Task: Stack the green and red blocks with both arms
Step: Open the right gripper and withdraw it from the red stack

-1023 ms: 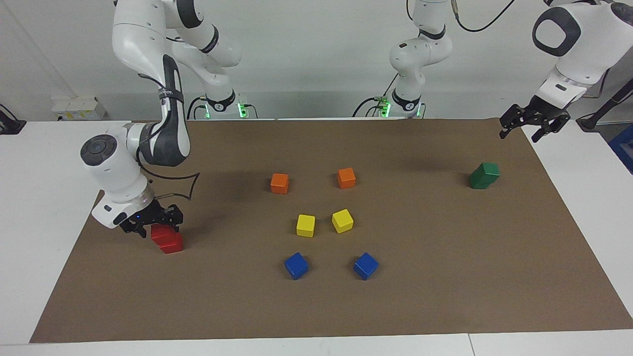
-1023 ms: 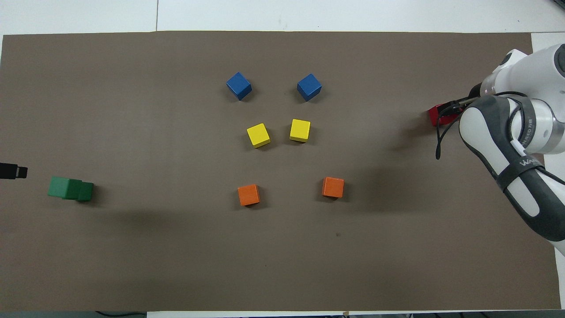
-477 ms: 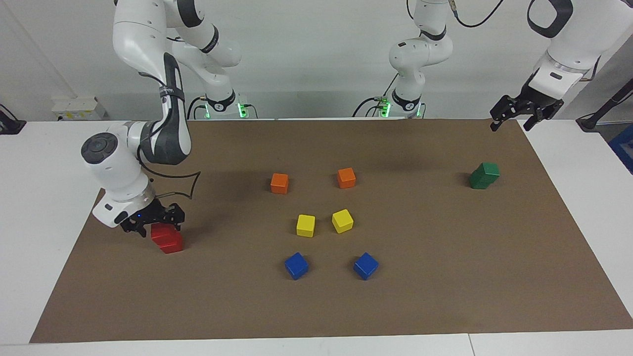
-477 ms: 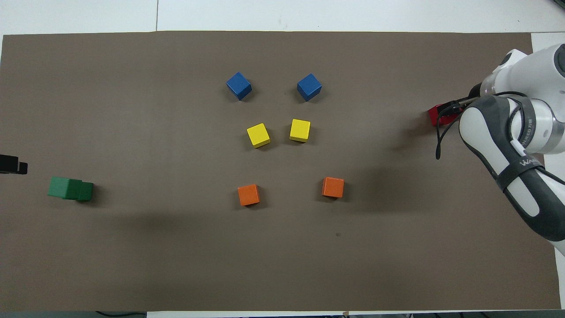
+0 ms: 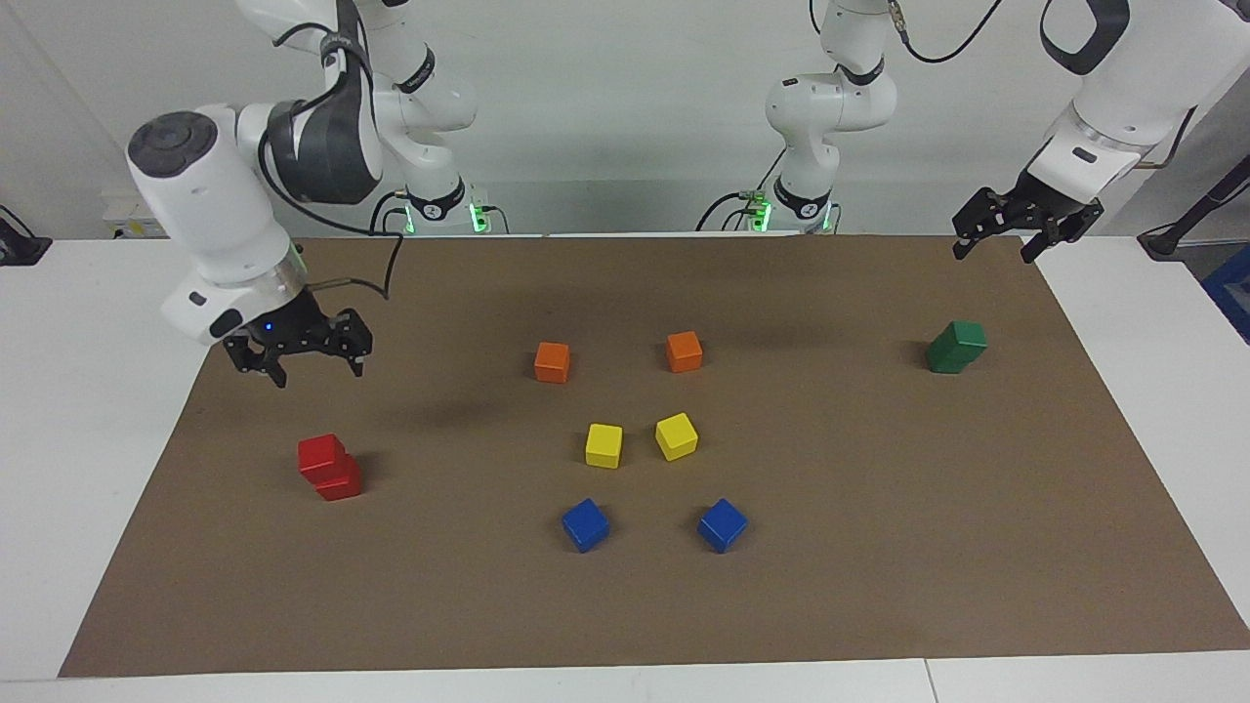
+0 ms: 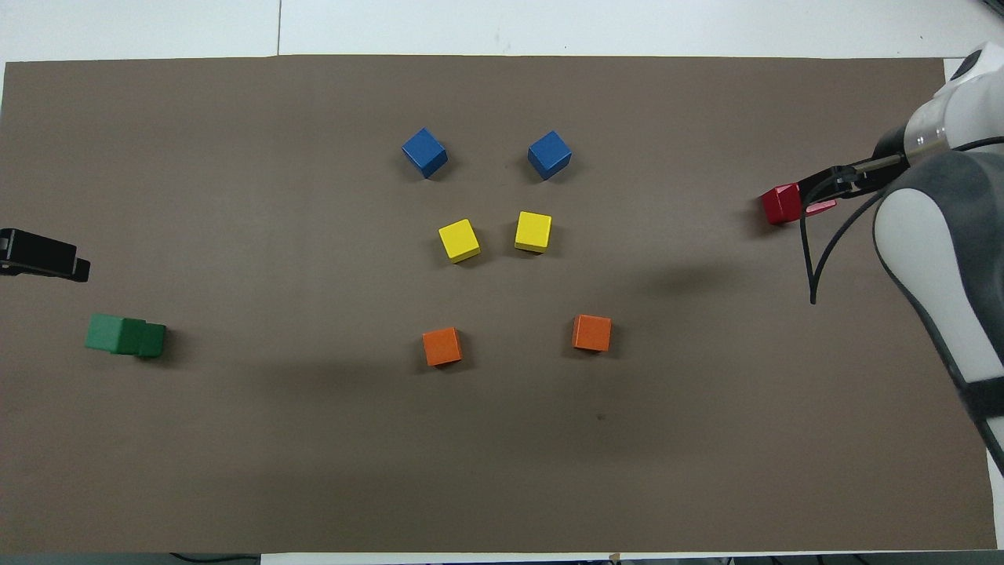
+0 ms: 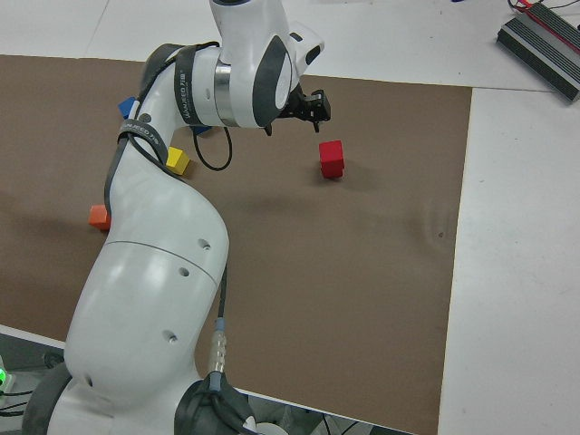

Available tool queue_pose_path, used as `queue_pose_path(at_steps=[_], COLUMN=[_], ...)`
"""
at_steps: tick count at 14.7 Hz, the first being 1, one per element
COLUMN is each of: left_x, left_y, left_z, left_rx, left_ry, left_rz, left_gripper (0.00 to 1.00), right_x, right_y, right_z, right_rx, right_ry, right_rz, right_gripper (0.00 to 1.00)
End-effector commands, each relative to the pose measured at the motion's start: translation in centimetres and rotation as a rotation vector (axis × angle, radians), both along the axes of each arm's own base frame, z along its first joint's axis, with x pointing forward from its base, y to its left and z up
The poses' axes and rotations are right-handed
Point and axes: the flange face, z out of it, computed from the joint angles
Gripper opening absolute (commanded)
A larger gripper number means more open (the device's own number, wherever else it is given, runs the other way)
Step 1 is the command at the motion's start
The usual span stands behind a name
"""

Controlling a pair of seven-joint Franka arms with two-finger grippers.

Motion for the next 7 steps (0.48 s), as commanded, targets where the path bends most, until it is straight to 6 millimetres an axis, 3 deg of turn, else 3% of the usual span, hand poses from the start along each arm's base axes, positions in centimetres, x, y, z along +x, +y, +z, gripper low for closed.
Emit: queue_pose_path(at_steps=[1,3,7], left_x=[-0.2,0.0,-0.1], left_y=[0.1,0.1,0.1], left_z=[-0.5,-0.5,-0.1], left_rx=[0.022,0.023,0.023], left_ry=[0.030,0.027,0.021], left_rz=[0.006,0.007,0.008], left_gripper=[1.00,1.00,1.00], right_x=[-3.6,-5.2,-5.7], right_y=[0.9,0.9,0.6], right_z=[3.8,5.6,6.0], right_rx=[0.006,0.002,0.003], right_ry=[0.027,0.047,0.080], right_rz=[-0.006,0.001,-0.014], right_gripper=[1.00,1.00,1.00])
